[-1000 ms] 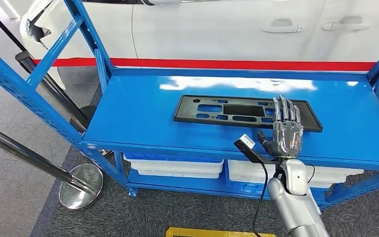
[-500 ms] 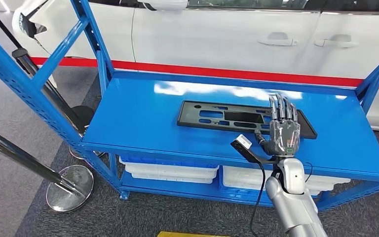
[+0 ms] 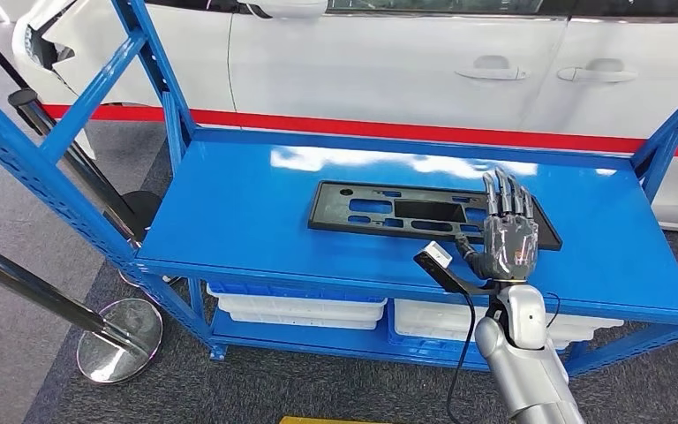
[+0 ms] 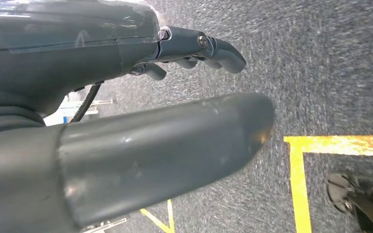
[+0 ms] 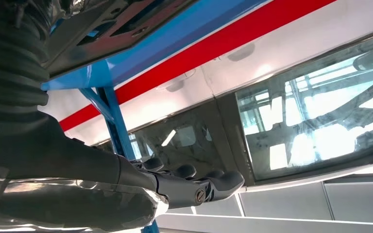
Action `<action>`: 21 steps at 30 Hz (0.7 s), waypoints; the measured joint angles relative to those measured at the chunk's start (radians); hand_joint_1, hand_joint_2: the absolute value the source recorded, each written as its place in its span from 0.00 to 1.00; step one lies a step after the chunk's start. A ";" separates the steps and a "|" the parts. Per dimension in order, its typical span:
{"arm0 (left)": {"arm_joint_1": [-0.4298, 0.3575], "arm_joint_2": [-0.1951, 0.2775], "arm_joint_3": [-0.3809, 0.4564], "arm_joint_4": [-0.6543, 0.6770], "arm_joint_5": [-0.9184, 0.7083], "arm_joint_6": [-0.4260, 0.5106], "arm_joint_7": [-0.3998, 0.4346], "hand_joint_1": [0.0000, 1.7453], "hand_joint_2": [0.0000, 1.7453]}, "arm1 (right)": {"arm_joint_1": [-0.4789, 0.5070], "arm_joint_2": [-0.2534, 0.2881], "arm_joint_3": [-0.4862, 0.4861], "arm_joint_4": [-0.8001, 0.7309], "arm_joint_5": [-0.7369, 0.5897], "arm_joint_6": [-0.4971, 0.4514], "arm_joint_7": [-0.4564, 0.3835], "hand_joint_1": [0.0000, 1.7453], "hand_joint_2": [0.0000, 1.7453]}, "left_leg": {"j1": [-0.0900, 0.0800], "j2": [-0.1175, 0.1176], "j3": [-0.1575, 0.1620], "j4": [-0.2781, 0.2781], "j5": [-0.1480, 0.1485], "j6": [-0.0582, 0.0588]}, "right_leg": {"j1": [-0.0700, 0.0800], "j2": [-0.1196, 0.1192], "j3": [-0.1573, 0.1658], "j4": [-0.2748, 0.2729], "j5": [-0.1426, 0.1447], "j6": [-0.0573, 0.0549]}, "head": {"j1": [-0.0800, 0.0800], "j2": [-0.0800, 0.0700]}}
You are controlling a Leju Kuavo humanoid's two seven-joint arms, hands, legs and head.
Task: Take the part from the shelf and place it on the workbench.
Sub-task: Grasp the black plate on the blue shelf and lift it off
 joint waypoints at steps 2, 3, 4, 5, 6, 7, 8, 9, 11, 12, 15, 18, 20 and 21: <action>0.000 0.000 0.000 0.000 0.000 0.000 0.000 0.00 0.00 | 0.000 0.000 0.000 0.000 0.000 0.000 0.000 0.00 1.00 | 0.001 0.000 -0.001 0.003 -0.002 -0.001 | 0.000 0.000 0.000 0.000 0.000 0.000 | 0.000 0.000; 0.001 0.000 0.000 0.000 0.002 0.001 -0.001 0.00 0.00 | 0.004 0.001 0.001 -0.005 0.001 0.000 -0.003 0.00 1.00 | 0.009 0.000 -0.030 0.063 -0.027 -0.008 | -0.002 -0.001 0.000 0.000 0.000 0.000 | 0.000 0.000; 0.003 -0.001 0.000 0.000 0.008 0.003 -0.002 0.00 0.00 | 0.023 0.002 0.011 -0.020 0.000 0.000 -0.006 0.00 1.00 | 0.024 0.001 -0.039 0.081 -0.023 -0.022 | -0.008 -0.002 0.001 0.002 -0.002 0.004 | 0.000 0.000; 0.005 -0.001 0.000 0.000 0.015 0.006 -0.004 0.00 0.00 | 0.047 0.003 0.024 -0.042 0.000 0.000 -0.008 0.00 1.00 | 0.040 0.001 -0.037 0.073 -0.008 -0.036 | -0.015 -0.002 0.002 0.004 -0.005 0.010 | 0.000 0.000; 0.007 -0.001 0.001 0.000 0.023 0.009 -0.006 0.00 0.00 | 0.074 0.004 0.040 -0.069 -0.001 0.000 -0.010 0.00 1.00 | 0.054 0.000 -0.031 0.059 0.002 -0.052 | -0.021 -0.002 0.004 0.006 -0.008 0.019 | 0.000 0.000; 0.009 -0.002 0.001 0.000 0.031 0.012 -0.007 0.00 0.00 | 0.101 0.004 0.056 -0.094 -0.002 0.000 -0.010 0.00 1.00 | 0.059 -0.002 0.001 -0.012 0.038 -0.057 | -0.025 -0.001 0.005 0.008 -0.010 0.030 | 0.000 0.000; 0.010 -0.002 0.002 0.000 0.035 0.014 -0.008 0.00 0.00 | 0.118 0.003 0.066 -0.115 -0.002 0.000 -0.009 0.00 1.00 | 0.058 -0.004 0.015 -0.041 0.043 -0.056 | -0.024 0.000 0.006 0.007 -0.009 0.038 | 0.000 0.000; 0.011 -0.002 0.003 0.000 0.040 0.015 -0.009 0.00 0.00 | 0.137 0.002 0.075 -0.133 -0.002 0.000 -0.008 0.00 1.00 | 0.054 -0.006 0.016 -0.045 0.040 -0.051 | -0.022 0.000 0.007 0.003 -0.007 0.046 | 0.000 0.000; 0.012 -0.002 0.006 0.000 0.051 0.018 -0.009 0.00 0.00 | 0.181 -0.002 0.103 -0.175 -0.001 0.000 -0.009 0.00 1.00 | 0.053 -0.007 0.017 -0.048 0.044 -0.034 | -0.023 0.001 0.013 -0.005 -0.004 0.060 | 0.000 0.000; 0.013 -0.002 0.008 0.000 0.056 0.020 -0.008 0.00 0.00 | 0.206 -0.006 0.120 -0.199 0.002 0.000 -0.009 0.00 1.00 | 0.052 -0.007 0.019 -0.051 0.046 -0.028 | -0.024 0.000 0.014 -0.003 -0.010 0.064 | 0.000 0.000; 0.016 -0.002 0.012 0.000 0.063 0.026 -0.008 0.00 0.00 | 0.267 -0.022 0.165 -0.271 0.020 0.000 -0.005 0.00 1.00 | 0.045 -0.008 0.023 -0.056 0.046 -0.020 | -0.020 0.002 0.017 -0.001 -0.016 0.015 | 0.000 0.000; 0.016 -0.002 0.016 0.000 0.067 0.031 -0.006 0.00 0.00 | 0.312 -0.039 0.203 -0.340 0.030 0.000 0.004 0.00 1.00 | 0.036 -0.008 0.024 -0.055 0.044 -0.012 | -0.020 0.005 0.020 -0.009 -0.008 -0.023 | 0.000 0.000; 0.016 -0.002 0.021 0.000 0.069 0.032 -0.006 0.00 0.00 | 0.328 -0.047 0.226 -0.374 0.034 0.000 0.008 0.00 1.00 | 0.034 -0.007 0.023 -0.055 0.044 -0.007 | -0.020 0.005 0.021 -0.012 -0.003 -0.024 | 0.000 0.000; 0.015 -0.002 0.023 0.000 0.069 0.032 -0.006 0.00 0.00 | 0.333 -0.051 0.237 -0.384 0.035 0.000 0.010 0.00 1.00 | 0.034 -0.007 0.023 -0.055 0.044 -0.006 | -0.020 0.005 0.021 -0.013 0.000 -0.023 | 0.000 0.000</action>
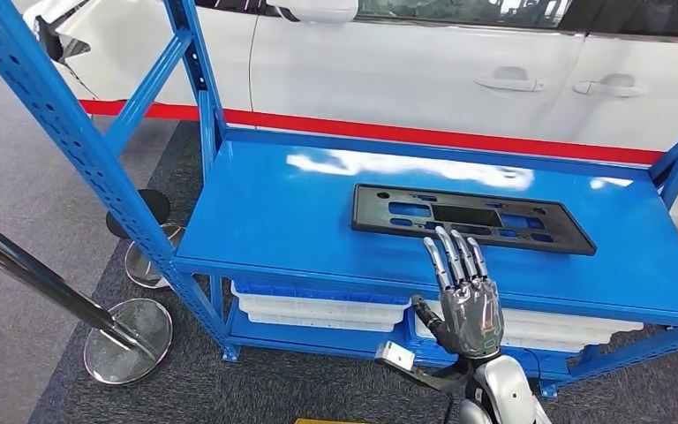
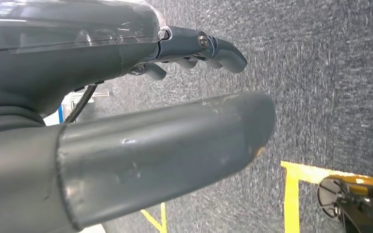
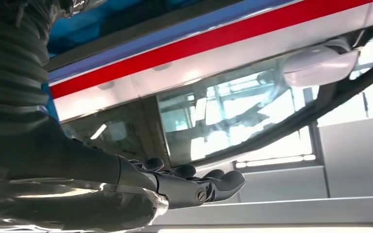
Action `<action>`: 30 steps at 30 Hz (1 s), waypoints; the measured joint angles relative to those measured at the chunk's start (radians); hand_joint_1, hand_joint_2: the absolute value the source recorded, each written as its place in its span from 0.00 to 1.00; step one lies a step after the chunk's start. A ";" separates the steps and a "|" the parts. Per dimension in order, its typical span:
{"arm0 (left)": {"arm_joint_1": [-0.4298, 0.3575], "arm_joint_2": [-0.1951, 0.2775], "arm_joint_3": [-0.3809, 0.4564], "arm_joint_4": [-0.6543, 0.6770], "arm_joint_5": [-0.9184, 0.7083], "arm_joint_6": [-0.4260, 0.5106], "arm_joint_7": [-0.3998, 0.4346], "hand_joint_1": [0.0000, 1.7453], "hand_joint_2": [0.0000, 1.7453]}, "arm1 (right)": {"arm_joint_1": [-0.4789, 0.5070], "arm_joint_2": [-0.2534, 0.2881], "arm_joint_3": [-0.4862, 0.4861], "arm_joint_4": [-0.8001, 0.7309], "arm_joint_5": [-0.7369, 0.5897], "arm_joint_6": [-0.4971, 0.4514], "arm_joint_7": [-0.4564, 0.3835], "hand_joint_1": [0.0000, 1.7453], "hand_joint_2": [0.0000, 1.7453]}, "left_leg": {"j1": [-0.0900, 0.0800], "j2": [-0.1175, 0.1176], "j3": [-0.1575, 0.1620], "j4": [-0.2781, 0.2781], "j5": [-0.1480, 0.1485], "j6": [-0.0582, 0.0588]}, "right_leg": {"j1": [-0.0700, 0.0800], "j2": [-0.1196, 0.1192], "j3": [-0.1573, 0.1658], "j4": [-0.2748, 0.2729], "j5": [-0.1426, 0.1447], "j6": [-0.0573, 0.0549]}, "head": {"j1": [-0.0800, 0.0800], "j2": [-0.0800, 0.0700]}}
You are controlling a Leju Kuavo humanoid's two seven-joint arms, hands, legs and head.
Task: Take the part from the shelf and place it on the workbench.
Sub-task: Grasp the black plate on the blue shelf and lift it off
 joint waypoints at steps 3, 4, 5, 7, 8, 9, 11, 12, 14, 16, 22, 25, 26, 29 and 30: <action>0.000 0.000 0.005 0.000 -0.001 -0.001 0.000 0.00 0.00 | 0.003 -0.009 0.029 -0.014 0.001 0.000 0.010 0.00 1.00 | -0.001 0.000 -0.001 0.000 0.000 0.003 | 0.000 0.000 0.002 -0.004 0.003 0.005 | 0.000 0.000; 0.000 0.000 0.006 0.000 -0.002 -0.001 0.000 0.00 0.00 | 0.002 -0.012 0.038 -0.014 0.001 0.000 0.013 0.00 1.00 | -0.002 0.000 -0.001 0.000 0.000 0.003 | -0.001 0.000 0.002 -0.005 0.004 0.007 | 0.000 0.000; 0.000 0.000 0.006 0.000 -0.003 -0.002 0.000 0.00 0.00 | 0.001 -0.013 0.046 -0.014 0.001 0.000 0.014 0.00 1.00 | -0.002 0.000 -0.001 0.000 0.000 0.004 | -0.001 0.000 0.002 -0.006 0.005 0.011 | 0.000 0.000; -0.001 0.000 0.006 0.000 -0.007 -0.002 0.000 0.00 0.00 | -0.007 -0.016 0.062 -0.013 0.000 0.000 0.016 0.00 1.00 | -0.002 0.000 -0.002 0.001 0.000 0.004 | -0.002 0.000 0.002 -0.009 0.005 0.024 | 0.000 0.000; -0.001 0.000 0.006 0.000 -0.009 -0.002 0.000 0.00 0.00 | -0.011 -0.017 0.070 -0.011 0.000 0.000 0.017 0.00 1.00 | -0.002 0.000 -0.002 0.001 0.000 0.004 | -0.002 0.000 0.003 -0.010 0.005 0.034 | 0.000 0.000; -0.002 0.000 0.006 0.000 -0.010 -0.002 0.000 0.00 0.00 | -0.016 -0.018 0.076 -0.009 0.000 0.000 0.018 0.00 1.00 | -0.002 0.000 -0.003 0.001 0.000 0.004 | -0.003 0.000 0.003 -0.012 0.005 0.046 | 0.000 0.000; -0.002 0.000 0.006 0.000 -0.011 -0.002 0.000 0.00 0.00 | -0.024 -0.019 0.087 -0.005 0.000 0.000 0.021 0.00 1.00 | -0.002 0.000 -0.003 0.001 0.000 0.004 | -0.005 0.000 0.004 -0.014 0.005 0.064 | 0.000 0.000; -0.002 0.000 0.006 0.000 -0.011 -0.002 0.000 0.00 0.00 | -0.027 -0.020 0.091 -0.004 0.000 0.000 0.022 0.00 1.00 | -0.002 0.000 -0.003 0.001 0.000 0.004 | -0.005 0.000 0.004 -0.015 0.005 0.070 | 0.000 0.000; -0.002 0.000 0.006 0.000 -0.012 -0.003 0.000 0.00 0.00 | -0.031 -0.021 0.097 -0.002 0.000 0.000 0.023 0.00 1.00 | -0.002 0.001 -0.003 0.001 0.000 0.004 | -0.005 0.000 0.004 -0.015 0.004 0.075 | 0.000 0.000; -0.002 0.000 0.006 0.000 -0.014 -0.003 0.000 0.00 0.00 | -0.039 -0.022 0.104 0.002 0.000 0.000 0.025 0.00 1.00 | -0.002 0.001 -0.003 0.001 0.000 0.004 | -0.005 0.000 0.004 -0.014 0.004 0.078 | 0.000 0.000; -0.003 0.000 0.005 0.000 -0.026 -0.006 0.000 0.00 0.00 | -0.110 -0.024 0.140 0.052 -0.001 0.003 0.059 0.00 1.00 | -0.001 0.002 -0.002 0.001 0.000 0.003 | -0.004 0.000 0.003 -0.011 0.003 0.082 | 0.000 0.000; -0.004 0.000 0.003 0.000 -0.037 -0.010 0.000 0.00 0.00 | -0.163 -0.024 0.160 0.102 0.000 0.010 0.081 0.00 1.00 | 0.000 0.002 -0.002 0.001 0.001 0.002 | -0.004 0.000 0.003 -0.010 0.003 0.082 | 0.000 0.000; -0.004 0.000 0.002 0.000 -0.041 -0.012 0.000 0.00 0.00 | -0.178 -0.024 0.164 0.120 0.000 0.012 0.087 0.00 1.00 | 0.000 0.002 -0.002 0.001 0.001 0.002 | -0.004 0.000 0.003 -0.010 0.003 0.082 | 0.000 0.000; -0.005 0.000 -0.006 0.000 -0.053 -0.017 0.000 0.00 0.00 | -0.234 -0.020 0.176 0.188 0.003 0.017 0.105 0.00 1.00 | 0.000 0.002 -0.002 0.001 0.002 0.001 | -0.004 0.000 0.002 -0.010 0.004 0.082 | 0.000 0.000; -0.006 0.000 -0.011 0.000 -0.056 -0.017 0.000 0.00 0.00 | -0.254 -0.018 0.180 0.214 0.003 0.017 0.109 0.00 1.00 | 0.000 0.002 -0.002 0.001 0.002 0.001 | -0.004 0.000 0.002 -0.009 0.004 0.082 | 0.000 0.000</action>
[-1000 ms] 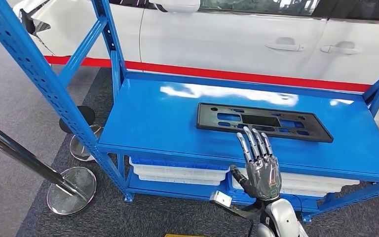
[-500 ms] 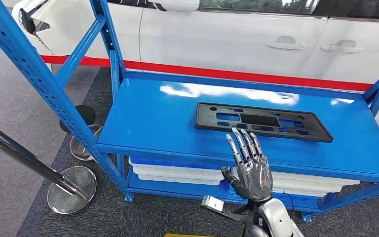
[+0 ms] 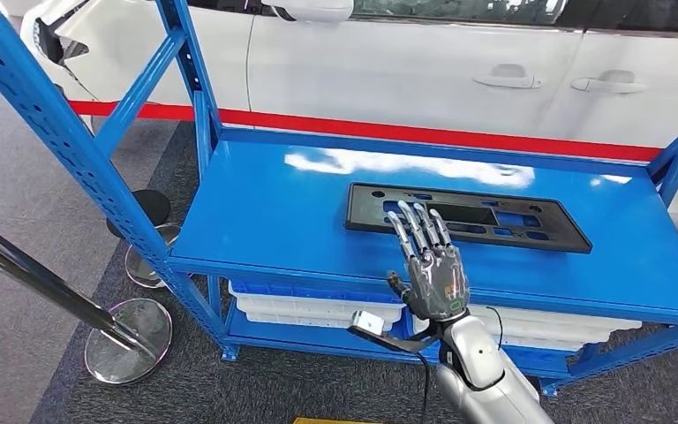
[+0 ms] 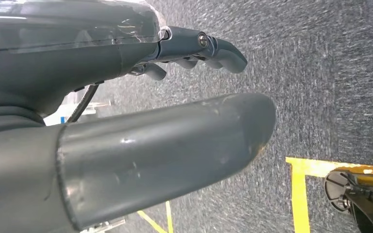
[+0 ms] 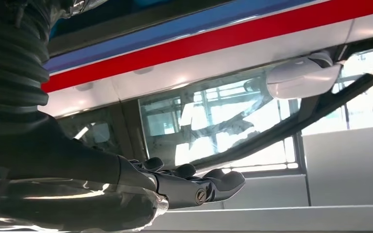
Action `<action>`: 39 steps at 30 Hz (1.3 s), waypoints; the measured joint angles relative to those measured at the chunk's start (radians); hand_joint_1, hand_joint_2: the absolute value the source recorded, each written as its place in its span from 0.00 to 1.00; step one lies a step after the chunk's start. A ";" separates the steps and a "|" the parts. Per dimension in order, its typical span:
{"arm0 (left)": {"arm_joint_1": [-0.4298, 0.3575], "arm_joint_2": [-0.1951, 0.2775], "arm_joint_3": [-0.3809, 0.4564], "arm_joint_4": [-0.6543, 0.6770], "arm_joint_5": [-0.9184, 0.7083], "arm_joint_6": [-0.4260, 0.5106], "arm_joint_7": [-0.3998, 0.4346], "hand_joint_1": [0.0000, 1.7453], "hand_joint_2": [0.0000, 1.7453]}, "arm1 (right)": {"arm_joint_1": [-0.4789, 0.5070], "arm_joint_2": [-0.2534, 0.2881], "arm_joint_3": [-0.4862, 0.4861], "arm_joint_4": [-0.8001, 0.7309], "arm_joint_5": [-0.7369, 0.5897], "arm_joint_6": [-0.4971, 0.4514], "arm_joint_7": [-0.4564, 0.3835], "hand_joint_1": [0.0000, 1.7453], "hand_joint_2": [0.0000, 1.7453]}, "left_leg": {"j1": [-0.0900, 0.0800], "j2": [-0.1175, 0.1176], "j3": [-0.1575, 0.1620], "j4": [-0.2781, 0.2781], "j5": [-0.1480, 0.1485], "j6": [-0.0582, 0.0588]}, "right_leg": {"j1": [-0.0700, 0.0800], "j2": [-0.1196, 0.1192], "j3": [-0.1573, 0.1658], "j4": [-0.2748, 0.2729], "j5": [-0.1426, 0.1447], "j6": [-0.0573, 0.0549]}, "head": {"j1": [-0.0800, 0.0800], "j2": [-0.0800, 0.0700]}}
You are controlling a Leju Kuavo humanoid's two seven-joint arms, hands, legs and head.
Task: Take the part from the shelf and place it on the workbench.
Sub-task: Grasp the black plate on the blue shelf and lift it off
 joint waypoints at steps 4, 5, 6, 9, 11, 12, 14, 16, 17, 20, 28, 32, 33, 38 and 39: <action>-0.002 0.000 -0.011 0.000 -0.012 -0.004 0.000 0.00 0.00 | -0.057 0.007 0.004 0.091 0.001 -0.003 0.024 0.00 1.00 | 0.000 -0.001 0.000 0.000 0.001 0.000 | 0.000 0.000 0.000 0.000 0.000 0.000 | 0.000 0.000; -0.004 0.000 -0.013 0.000 -0.015 -0.005 0.001 0.00 0.00 | -0.074 0.009 0.004 0.120 0.001 -0.005 0.028 0.00 1.00 | 0.000 -0.001 -0.001 0.000 0.001 0.000 | 0.000 0.000 0.000 0.000 0.000 0.000 | 0.000 0.000; -0.006 0.000 -0.015 0.000 -0.016 -0.006 0.001 0.00 0.00 | -0.090 0.011 0.004 0.148 0.001 -0.006 0.030 0.00 1.00 | 0.000 0.000 -0.001 0.000 0.001 0.000 | 0.000 0.000 0.000 0.000 0.000 0.000 | 0.000 0.000; -0.010 0.000 -0.022 0.000 -0.016 -0.007 0.003 0.00 0.00 | -0.124 0.016 0.004 0.207 0.001 -0.007 0.031 0.00 1.00 | 0.000 -0.001 -0.001 0.000 0.001 0.000 | 0.000 -0.001 0.000 0.000 0.000 0.000 | 0.000 0.000; -0.011 0.000 -0.026 0.000 -0.016 -0.007 0.004 0.00 0.00 | -0.135 0.019 0.004 0.230 0.001 -0.008 0.031 0.00 1.00 | 0.000 -0.001 -0.001 0.000 0.001 0.000 | 0.000 -0.001 0.000 0.000 0.000 0.000 | 0.000 0.000; -0.011 0.000 -0.028 0.000 -0.017 -0.008 0.004 0.00 0.00 | -0.139 0.020 0.004 0.239 0.002 -0.008 0.033 0.00 1.00 | 0.000 -0.001 -0.001 0.000 0.001 0.000 | 0.000 -0.001 0.000 0.000 0.000 0.000 | 0.000 0.000; -0.011 0.000 -0.031 0.000 -0.019 -0.008 0.005 0.00 0.00 | -0.149 0.021 0.003 0.265 0.003 -0.009 0.034 0.00 1.00 | 0.000 -0.001 -0.001 0.000 0.001 0.000 | 0.000 -0.001 0.000 0.000 0.000 0.000 | 0.000 0.000; -0.012 0.000 -0.033 0.000 -0.022 -0.009 0.006 0.00 0.00 | -0.159 0.024 -0.002 0.296 0.004 -0.009 0.030 0.00 1.00 | 0.000 -0.001 -0.001 0.000 0.001 0.000 | 0.000 -0.001 0.000 0.000 0.000 0.000 | 0.000 0.000; -0.013 0.000 -0.034 0.000 -0.024 -0.009 0.007 0.00 0.00 | -0.163 0.025 -0.007 0.309 0.006 -0.009 0.027 0.00 1.00 | 0.000 -0.001 -0.001 0.000 0.001 0.000 | 0.000 -0.001 0.000 0.000 0.000 0.000 | 0.000 0.000; -0.014 0.000 -0.035 0.000 -0.028 -0.009 0.011 0.00 0.00 | -0.171 0.031 -0.025 0.345 0.022 -0.010 0.020 0.00 1.00 | 0.000 -0.001 -0.001 0.000 0.001 0.000 | 0.000 -0.001 0.000 0.000 0.000 0.000 | 0.000 0.000; -0.019 0.000 -0.043 0.000 -0.034 -0.009 0.015 0.00 0.00 | -0.183 0.043 -0.127 0.418 0.117 -0.010 0.019 0.00 1.00 | 0.000 -0.001 -0.001 0.000 0.001 0.000 | 0.000 -0.001 0.000 0.000 0.000 0.000 | 0.000 0.000; -0.019 0.000 -0.050 0.000 -0.034 -0.009 0.015 0.00 0.00 | -0.178 0.045 -0.187 0.431 0.146 -0.010 0.019 0.00 1.00 | 0.000 -0.001 -0.001 0.000 0.001 0.000 | 0.000 -0.001 0.000 0.000 0.000 0.000 | 0.000 0.000; -0.019 0.000 -0.052 0.000 -0.034 -0.009 0.015 0.00 0.00 | -0.176 0.045 -0.199 0.433 0.153 -0.010 0.019 0.00 1.00 | 0.000 -0.001 -0.001 0.000 0.001 0.000 | 0.000 -0.001 0.000 0.000 0.000 0.000 | 0.000 0.000; -0.019 0.000 -0.055 0.000 -0.034 -0.008 0.016 0.00 0.00 | -0.165 0.048 -0.273 0.434 0.174 -0.010 0.015 0.00 1.00 | 0.000 -0.001 -0.001 0.000 0.001 0.000 | 0.000 -0.001 -0.001 0.000 0.000 0.000 | 0.000 0.000; -0.019 0.000 -0.055 0.000 -0.033 -0.008 0.016 0.00 0.00 | -0.164 0.048 -0.288 0.434 0.176 -0.010 0.012 0.00 1.00 | 0.000 -0.001 -0.001 0.000 0.001 0.000 | 0.000 -0.001 -0.001 0.000 0.000 0.000 | 0.000 0.000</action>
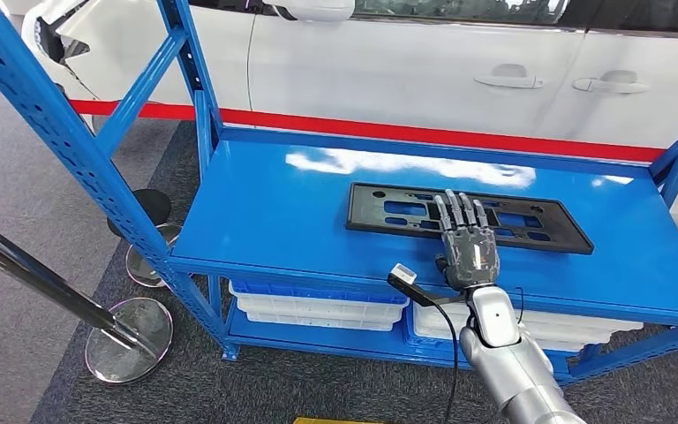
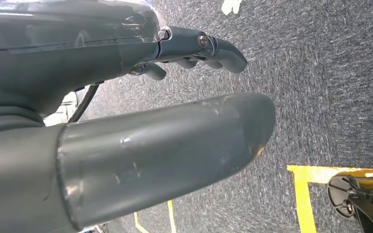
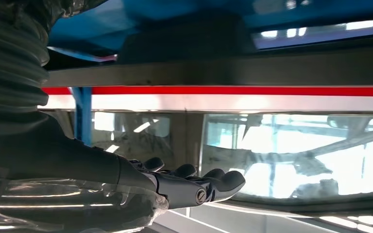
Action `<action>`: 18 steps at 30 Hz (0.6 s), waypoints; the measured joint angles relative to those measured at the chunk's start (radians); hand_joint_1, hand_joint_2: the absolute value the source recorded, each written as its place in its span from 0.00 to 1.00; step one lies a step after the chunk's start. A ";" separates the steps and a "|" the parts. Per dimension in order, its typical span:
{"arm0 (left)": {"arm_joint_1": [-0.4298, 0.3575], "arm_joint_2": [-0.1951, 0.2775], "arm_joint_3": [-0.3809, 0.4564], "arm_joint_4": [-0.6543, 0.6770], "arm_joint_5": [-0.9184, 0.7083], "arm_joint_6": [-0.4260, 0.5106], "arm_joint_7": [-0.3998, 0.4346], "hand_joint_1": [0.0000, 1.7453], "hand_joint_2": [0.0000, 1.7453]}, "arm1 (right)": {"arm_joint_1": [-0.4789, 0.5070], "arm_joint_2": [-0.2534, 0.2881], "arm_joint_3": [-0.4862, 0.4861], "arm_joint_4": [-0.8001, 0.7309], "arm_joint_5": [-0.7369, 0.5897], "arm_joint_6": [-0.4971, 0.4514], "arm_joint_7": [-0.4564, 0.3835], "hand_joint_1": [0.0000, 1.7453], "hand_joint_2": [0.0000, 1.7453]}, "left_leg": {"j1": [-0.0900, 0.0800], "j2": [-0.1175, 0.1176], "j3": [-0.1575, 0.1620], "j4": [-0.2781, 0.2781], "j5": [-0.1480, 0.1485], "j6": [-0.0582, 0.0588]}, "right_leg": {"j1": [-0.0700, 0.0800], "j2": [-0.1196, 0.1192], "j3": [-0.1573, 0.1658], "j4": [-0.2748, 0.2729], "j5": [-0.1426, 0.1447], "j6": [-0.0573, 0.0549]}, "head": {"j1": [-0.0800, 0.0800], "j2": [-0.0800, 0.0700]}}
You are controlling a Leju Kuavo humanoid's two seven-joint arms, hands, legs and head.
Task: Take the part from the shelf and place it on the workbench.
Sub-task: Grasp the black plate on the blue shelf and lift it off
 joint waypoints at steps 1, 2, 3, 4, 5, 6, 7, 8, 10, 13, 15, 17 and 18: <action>0.000 0.000 0.000 0.000 0.000 0.000 0.000 0.00 0.00 | 0.001 0.000 -0.014 0.000 0.003 0.000 -0.002 0.00 1.00 | 0.000 0.000 0.000 0.000 0.000 0.000 | 0.000 0.000 0.000 0.000 0.000 0.000 | 0.000 0.000; 0.000 0.000 -0.001 0.000 0.001 0.000 0.000 0.00 0.00 | 0.003 0.000 -0.026 0.000 0.005 0.000 -0.004 0.00 1.00 | 0.000 0.000 0.000 0.000 0.000 0.000 | 0.000 0.000 0.000 0.000 0.000 0.000 | 0.000 0.000; 0.000 0.000 -0.001 0.000 0.002 0.000 0.000 0.00 0.00 | 0.004 0.000 -0.037 0.000 0.006 0.000 -0.006 0.00 1.00 | 0.000 0.000 0.000 0.000 0.000 0.000 | 0.000 0.000 0.000 0.000 0.000 0.000 | 0.000 0.000; 0.000 0.000 -0.001 0.000 0.002 0.000 0.000 0.00 0.00 | 0.006 0.000 -0.047 0.000 0.006 0.000 -0.009 0.00 1.00 | 0.000 0.000 0.000 0.000 0.000 0.000 | 0.000 0.000 0.000 0.000 0.000 0.000 | 0.000 0.000; 0.000 0.000 -0.001 0.000 0.003 0.000 0.000 0.00 0.00 | 0.008 0.000 -0.056 0.000 0.006 0.000 -0.013 0.00 1.00 | 0.000 0.000 0.000 0.000 0.000 0.000 | 0.000 0.000 0.000 0.000 0.000 0.000 | 0.000 0.000; 0.000 0.000 -0.001 0.000 0.004 0.000 0.000 0.00 0.00 | 0.009 0.000 -0.065 0.000 0.005 0.000 -0.021 0.00 1.00 | 0.000 0.000 0.000 0.000 0.000 0.000 | 0.000 0.000 0.000 0.000 0.000 0.000 | 0.000 0.000; 0.000 0.000 -0.001 0.000 0.005 0.000 0.000 0.00 0.00 | 0.010 0.000 -0.075 -0.001 0.004 0.000 -0.030 0.00 1.00 | 0.000 0.000 0.000 0.000 0.000 0.000 | 0.000 0.000 0.000 0.000 0.000 0.000 | 0.000 0.000; 0.000 0.000 -0.001 0.000 0.006 0.000 0.000 0.00 0.00 | 0.012 0.000 -0.085 -0.001 0.003 0.000 -0.040 0.00 1.00 | 0.000 0.000 0.000 0.000 0.000 0.000 | 0.000 0.000 0.000 0.000 0.000 0.000 | 0.000 0.000; 0.000 0.000 -0.001 0.000 0.006 0.001 0.000 0.00 0.00 | 0.018 0.004 -0.104 -0.008 0.003 0.000 -0.062 0.00 1.00 | 0.000 0.000 0.000 0.000 0.000 0.000 | 0.000 0.000 0.000 0.000 0.000 0.000 | 0.000 0.000; 0.000 0.000 -0.002 0.000 0.006 0.002 0.000 0.00 0.00 | 0.030 0.016 -0.123 -0.033 0.004 -0.001 -0.089 0.00 1.00 | 0.000 0.000 0.000 0.000 0.000 0.000 | 0.000 0.000 0.000 0.000 0.000 0.000 | 0.000 0.000; 0.000 0.000 -0.004 0.000 0.005 0.002 0.000 0.00 0.00 | 0.037 0.025 -0.129 -0.051 0.004 -0.001 -0.100 0.00 1.00 | 0.000 0.000 0.000 0.000 0.000 0.000 | 0.000 0.000 0.000 0.000 0.000 0.000 | 0.000 0.000; 0.000 0.000 -0.004 0.000 0.005 0.002 0.000 0.00 0.00 | 0.041 0.033 -0.132 -0.067 0.003 -0.001 -0.109 0.00 1.00 | 0.000 0.000 0.000 0.000 0.000 0.000 | 0.000 0.000 0.000 0.000 0.000 0.000 | 0.000 0.000; 0.000 0.000 -0.005 0.000 0.005 0.002 0.000 0.00 0.00 | 0.042 0.037 -0.132 -0.074 0.003 -0.001 -0.113 0.00 1.00 | 0.000 0.000 0.000 0.000 0.000 0.000 | 0.000 0.000 0.000 0.000 0.000 0.000 | 0.000 0.000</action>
